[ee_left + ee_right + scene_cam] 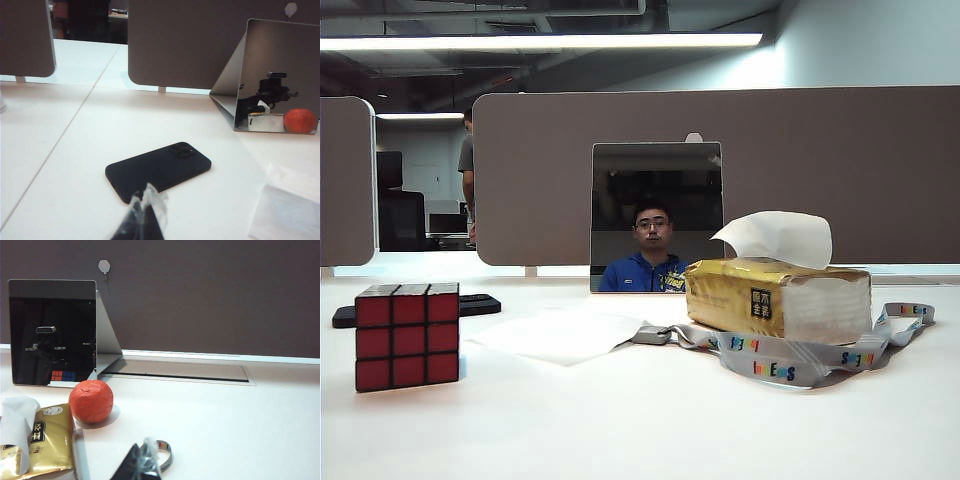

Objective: Pull out a tissue from the tissue box and use it to cover the ID card on the tabletop.

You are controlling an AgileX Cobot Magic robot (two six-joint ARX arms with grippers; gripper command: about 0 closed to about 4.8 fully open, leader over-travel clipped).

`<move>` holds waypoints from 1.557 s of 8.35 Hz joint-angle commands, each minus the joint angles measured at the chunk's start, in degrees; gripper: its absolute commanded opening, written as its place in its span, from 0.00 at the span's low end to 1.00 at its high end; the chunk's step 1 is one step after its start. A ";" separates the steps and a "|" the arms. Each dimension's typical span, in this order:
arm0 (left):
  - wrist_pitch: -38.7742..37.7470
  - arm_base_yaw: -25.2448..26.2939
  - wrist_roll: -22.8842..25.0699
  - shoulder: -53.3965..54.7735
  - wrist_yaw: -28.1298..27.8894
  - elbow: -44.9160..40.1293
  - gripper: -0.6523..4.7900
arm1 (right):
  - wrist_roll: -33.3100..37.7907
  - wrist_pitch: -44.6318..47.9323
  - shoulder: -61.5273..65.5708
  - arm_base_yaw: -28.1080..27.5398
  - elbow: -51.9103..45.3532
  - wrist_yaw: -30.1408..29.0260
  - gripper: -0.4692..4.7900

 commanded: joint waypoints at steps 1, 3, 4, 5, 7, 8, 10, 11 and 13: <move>2.25 -0.02 1.95 0.04 -1.84 0.22 0.11 | -0.04 1.03 -0.04 0.02 -0.07 -0.11 0.08; 4.70 -0.09 7.56 0.04 -1.14 0.22 0.11 | -0.04 1.03 -0.04 0.00 -0.07 -0.11 0.08; 4.66 -0.07 7.56 0.04 0.35 0.22 0.11 | -0.07 1.03 -0.04 0.00 -0.07 -0.11 0.08; 4.66 -0.07 7.54 0.04 0.35 0.22 0.11 | -0.07 1.01 -0.04 0.00 -0.07 -0.11 0.08; 4.63 -0.07 6.01 0.04 0.28 0.22 0.11 | -0.07 1.03 -0.04 0.00 -0.07 -0.13 0.08; 4.66 -0.07 6.03 0.04 0.28 0.22 0.11 | -0.07 1.01 -0.04 0.02 -0.07 -0.13 0.08; 4.61 -0.07 6.03 0.04 0.28 0.22 0.11 | -0.04 0.98 -0.04 0.00 -0.07 -0.11 0.08; 4.50 -0.07 6.03 0.04 0.31 0.22 0.11 | -0.04 0.98 -0.04 0.00 -0.07 -0.11 0.08; 3.78 -0.04 6.03 0.04 0.28 0.22 0.11 | -0.04 0.98 -0.04 0.00 -0.07 -0.13 0.08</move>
